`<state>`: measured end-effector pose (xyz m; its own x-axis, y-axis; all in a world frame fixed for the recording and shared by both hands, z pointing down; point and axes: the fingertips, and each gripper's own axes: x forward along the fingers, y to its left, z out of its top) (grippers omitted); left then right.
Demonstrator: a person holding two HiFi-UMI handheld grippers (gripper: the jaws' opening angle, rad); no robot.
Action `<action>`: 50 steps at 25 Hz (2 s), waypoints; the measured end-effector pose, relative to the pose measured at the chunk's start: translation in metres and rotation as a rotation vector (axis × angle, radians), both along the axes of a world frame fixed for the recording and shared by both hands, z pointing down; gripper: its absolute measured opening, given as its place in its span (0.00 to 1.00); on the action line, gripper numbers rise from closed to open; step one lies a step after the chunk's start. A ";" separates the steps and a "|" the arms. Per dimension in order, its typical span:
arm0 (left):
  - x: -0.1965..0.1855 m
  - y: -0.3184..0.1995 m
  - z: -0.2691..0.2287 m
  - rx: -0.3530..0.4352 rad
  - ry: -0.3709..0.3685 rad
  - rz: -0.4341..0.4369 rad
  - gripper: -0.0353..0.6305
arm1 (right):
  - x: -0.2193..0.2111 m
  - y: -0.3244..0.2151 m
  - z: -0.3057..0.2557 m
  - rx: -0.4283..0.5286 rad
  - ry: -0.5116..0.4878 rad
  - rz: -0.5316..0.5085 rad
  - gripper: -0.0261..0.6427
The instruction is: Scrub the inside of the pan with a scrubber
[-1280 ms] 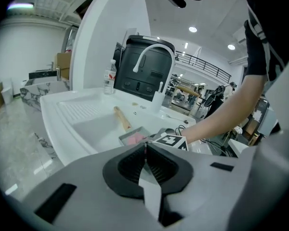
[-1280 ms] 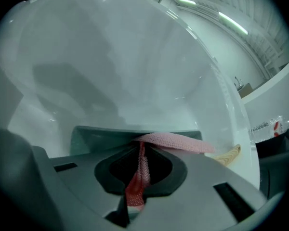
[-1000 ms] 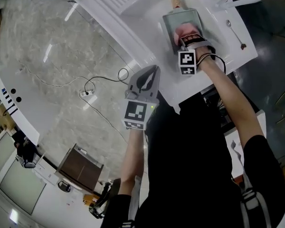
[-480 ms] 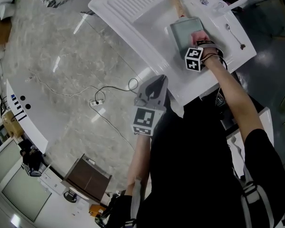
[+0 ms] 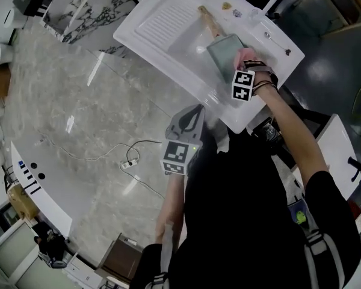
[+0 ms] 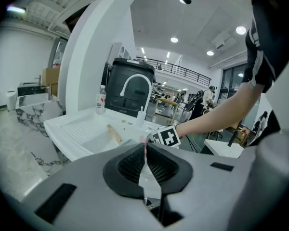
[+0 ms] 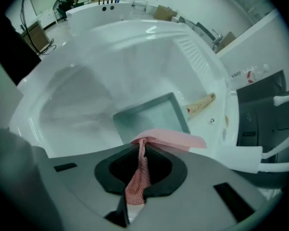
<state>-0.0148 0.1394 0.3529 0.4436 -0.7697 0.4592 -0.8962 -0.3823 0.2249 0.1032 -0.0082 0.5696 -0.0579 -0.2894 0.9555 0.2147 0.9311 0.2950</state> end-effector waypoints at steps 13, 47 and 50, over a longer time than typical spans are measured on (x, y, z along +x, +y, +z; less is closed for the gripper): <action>-0.007 0.026 -0.038 0.082 0.060 0.170 0.11 | -0.010 0.065 -0.167 0.209 -0.331 0.141 0.11; -0.026 0.056 -0.118 0.221 0.116 0.164 0.11 | -0.053 0.197 -0.385 -0.053 -1.468 0.443 0.10; -0.027 0.055 -0.118 0.223 0.113 0.165 0.11 | -0.052 0.196 -0.385 -0.051 -1.463 0.444 0.10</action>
